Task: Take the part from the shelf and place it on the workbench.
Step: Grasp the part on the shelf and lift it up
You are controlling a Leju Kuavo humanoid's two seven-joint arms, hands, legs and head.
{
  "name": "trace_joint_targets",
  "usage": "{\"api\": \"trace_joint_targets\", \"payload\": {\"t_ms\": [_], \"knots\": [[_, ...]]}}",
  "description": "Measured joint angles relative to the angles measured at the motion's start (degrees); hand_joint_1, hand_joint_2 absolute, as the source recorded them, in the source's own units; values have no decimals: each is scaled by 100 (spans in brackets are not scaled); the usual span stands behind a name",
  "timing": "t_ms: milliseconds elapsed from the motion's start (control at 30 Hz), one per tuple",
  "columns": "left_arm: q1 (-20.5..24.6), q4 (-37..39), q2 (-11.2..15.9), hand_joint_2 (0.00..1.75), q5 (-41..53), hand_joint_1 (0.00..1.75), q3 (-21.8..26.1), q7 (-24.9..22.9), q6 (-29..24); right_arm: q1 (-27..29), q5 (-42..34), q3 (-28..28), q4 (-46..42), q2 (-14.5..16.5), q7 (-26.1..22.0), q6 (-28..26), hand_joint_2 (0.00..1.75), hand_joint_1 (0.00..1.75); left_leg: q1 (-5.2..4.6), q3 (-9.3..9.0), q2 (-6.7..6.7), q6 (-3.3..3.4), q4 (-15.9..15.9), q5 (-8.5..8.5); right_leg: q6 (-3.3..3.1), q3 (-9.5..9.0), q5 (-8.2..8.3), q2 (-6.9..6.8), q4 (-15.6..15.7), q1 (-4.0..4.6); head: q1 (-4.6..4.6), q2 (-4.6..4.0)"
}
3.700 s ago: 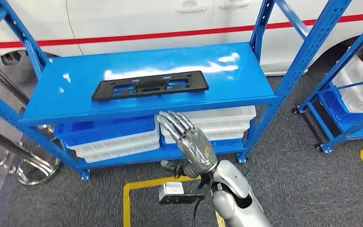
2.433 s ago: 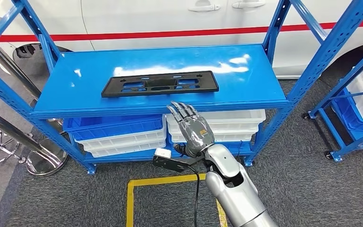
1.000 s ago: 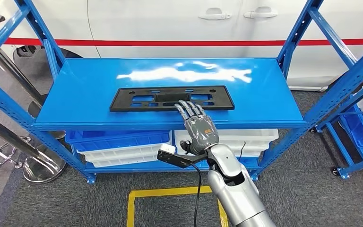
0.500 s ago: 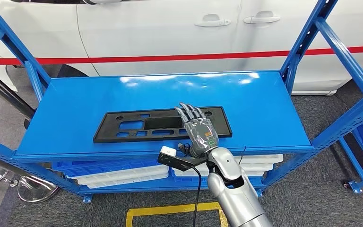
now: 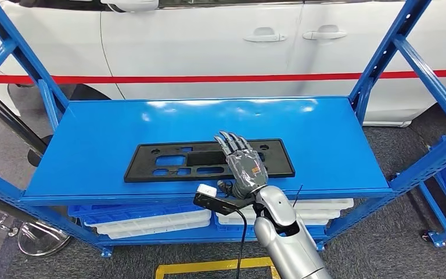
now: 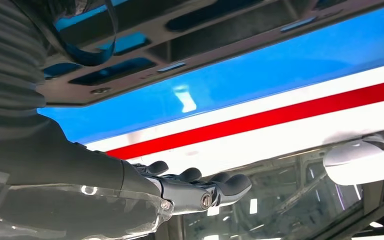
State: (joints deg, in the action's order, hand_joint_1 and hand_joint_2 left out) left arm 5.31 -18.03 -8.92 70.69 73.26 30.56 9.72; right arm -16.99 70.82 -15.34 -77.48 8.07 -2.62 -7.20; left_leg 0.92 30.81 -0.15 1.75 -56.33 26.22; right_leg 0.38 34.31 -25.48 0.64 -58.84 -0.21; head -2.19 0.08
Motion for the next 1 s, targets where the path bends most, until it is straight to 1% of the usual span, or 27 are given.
{"api": "trace_joint_targets", "payload": {"t_ms": [33, 67, 100, 133, 167, 200, 233, 267, 300, 367, 400, 433, 467, 500, 533, 567, 600, 633, 667, 700, 733, 800, 833, 867, 900, 933, 1000], "knots": [[0, 0, -1, 0, 0, 0, 0, 0, -1, -1, -2, 0, 0, 0, -1, -1, 175, 0, 0, -1, -1, 1, 2, 0, 2, 8, -12, -2, -12, 2, 0, 1], [2, 0, -1, 0, 0, 0, -1, 0, -5, -2, -7, 0, 0, 0, -3, -2, 175, 0, -1, 0, -1, 13, 3, 0, 8, 54, -84, -6, -107, 2, 0, 1], [4, -1, -2, 0, 1, 0, -3, -2, -14, 3, -19, 0, 2, -1, -6, -5, 175, 0, -4, 0, 1, 30, 3, 5, 19, 208, -260, -12, -424, -2, 0, 1], [4, -3, -2, 0, 3, 0, -5, -5, -25, 11, -33, 0, 4, -1, -7, -7, 175, 0, -8, 1, 3, 48, -1, 13, 32, 408, -455, -19, -824, -8, 0, 1], [5, -5, -2, 0, 5, 0, -9, -11, -39, 20, -51, 0, 9, -2, -9, -10, 175, 0, -14, -19, -1, 58, -11, 45, 31, 515, -464, -25, -1002, -13, 0, 0], [8, -8, -5, 0, 8, 0, -13, -17, -52, 26, -67, 0, 15, -1, -11, -13, 175, 0, -29, -50, -9, 34, -28, 100, 3, 492, -375, -29, -904, -3, -1, 1], [12, -11, -8, 0, 9, 0, -17, -21, -62, 28, -73, -1, 24, 0, -16, -13, 175, 0, -40, -82, -17, -2, -42, 153, -36, 363, -183, -30, -584, 11, -1, 1], [19, -14, -10, 0, 7, 0, -21, -23, -71, 27, -70, -1, 37, 1, -22, -13, 175, 0, -46, -116, -23, -48, -49, 205, -85, 185, 27, -28, -177, 30, -2, 0], [28, -17, -12, 0, 2, 0, -25, -24, -75, 25, -58, -3, 52, 2, -28, -13, 175, 0, -53, -136, -23, -97, -48, 239, -127, 89, 58, -23, 25, 42, -2, 1], [42, -29, -8, 0, -9, 0, -33, -22, -80, 28, -37, -19, 86, 12, -40, -17, 175, 0, -37, -123, -16, -161, -125, 329, -176, 47, 49, -25, 72, 18, -2, 0], [51, -33, -8, 0, -12, 0, -39, -21, -81, 28, -32, -34, 102, 21, -45, -20, 175, 0, -31, -47, -14, -191, -303, 440, -200, 21, 47, -30, 100, 1, -2, 0], [56, -37, -9, 0, -15, 0, -44, -20, -82, 29, -31, -50, 119, 31, -48, -23, 175, 0, -19, 98, -13, -217, -599, 592, -221, 1, 41, -39, 115, -9, -3, -1], [59, -37, -11, 0, -18, 0, -49, -20, -83, 33, -31, -64, 138, 37, -49, -26, 175, 0, -14, 307, -13, -240, -994, 761, -239, -7, 28, -46, 116, -10, -3, 0], [57, -37, -13, 0, -19, 0, -52, -20, -83, 38, -30, -76, 160, 41, -49, -27, 175, 0, -7, 529, -13, -261, -1383, 894, -249, -11, 18, -50, 113, -7, -3, 0], [50, -37, -13, 0, -21, 0, -55, -21, -84, 45, -26, -89, 185, 41, -51, -28, 175, 0, -3, 700, -12, -275, -1647, 935, -254, -17, 7, -51, 109, -5, -4, 0], [45, -38, -12, 0, -23, 0, -56, -21, -84, 50, -17, -108, 214, 41, -56, -28, 175, 0, -2, 777, -12, -281, -1709, 859, -254, -26, -7, -48, 101, -3, -4, 1], [44, -40, -12, 0, -30, 0, -58, -22, -84, 53, -4, -133, 245, 41, -64, -30, 175, 0, -2, 733, -12, -277, -1521, 664, -248, -42, -25, -42, 89, -3, -4, 1], [48, -44, -11, 0, -38, 0, -62, -22, -84, 54, 17, -165, 276, 41, -74, -40, 175, 0, -2, 591, -11, -263, -1145, 399, -238, -65, -49, -37, 73, -3, -4, 0], [54, -47, -11, 0, -48, 0, -64, -22, -84, 53, 39, -196, 309, 42, -85, -61, 175, 0, -7, 422, -10, -242, -747, 197, -223, -86, -75, -34, 58, 2, -3, 0], [64, -50, -12, 0, -59, 0, -67, -23, -85, 49, 60, -227, 344, 42, -94, -87, 175, 0, -19, 279, -14, -215, -414, 63, -204, -95, -94, -32, 42, 11, -3, 0], [72, -53, -12, 0, -68, 0, -70, -26, -85, 45, 77, -257, 380, 42, -102, -114, 175, 0, -31, 195, -18, -189, -218, 10, -182, -95, -105, -31, 33, 20, -2, 0], [76, -61, -13, 0, -84, 0, -75, -33, -88, 41, 93, -304, 448, 42, -109, -146, 175, 0, -51, 171, -26, -137, -142, 24, -135, -84, -99, -30, 37, 30, -3, 1], [74, -65, -15, 0, -89, 0, -81, -36, -89, 42, 97, -319, 472, 42, -112, -153, 175, 0, -34, 163, -23, -103, -123, 9, -108, -88, -107, -31, 41, 33, -3, 0], [74, -68, -18, 0, -92, 0, -89, -37, -91, 39, 99, -327, 491, 42, -113, -161, 175, 0, -17, 147, -21, -69, -95, -7, -79, -80, -145, -32, 3, 35, -2, 1], [77, -72, -20, 0, -95, 0, -97, -37, -92, 31, 101, -333, 506, 42, -113, -170, 175, 0, 0, 131, -16, -33, -63, -24, -53, -30, -237, -33, -124, 36, -1, 1], [81, -76, -23, 0, -97, 0, -105, -37, -93, 27, 102, -337, 519, 42, -114, -179, 175, 0, 14, 117, -12, -7, -40, -35, -30, 88, -395, -35, -390, 31, -1, 1], [85, -85, -22, 0, -101, 0, -112, -39, -96, 31, 103, -339, 558, 39, -114, -189, 175, 0, 8, 118, -6, 18, -36, -32, 2, 459, -748, -36, -1148, 8, -1, 1]]}}
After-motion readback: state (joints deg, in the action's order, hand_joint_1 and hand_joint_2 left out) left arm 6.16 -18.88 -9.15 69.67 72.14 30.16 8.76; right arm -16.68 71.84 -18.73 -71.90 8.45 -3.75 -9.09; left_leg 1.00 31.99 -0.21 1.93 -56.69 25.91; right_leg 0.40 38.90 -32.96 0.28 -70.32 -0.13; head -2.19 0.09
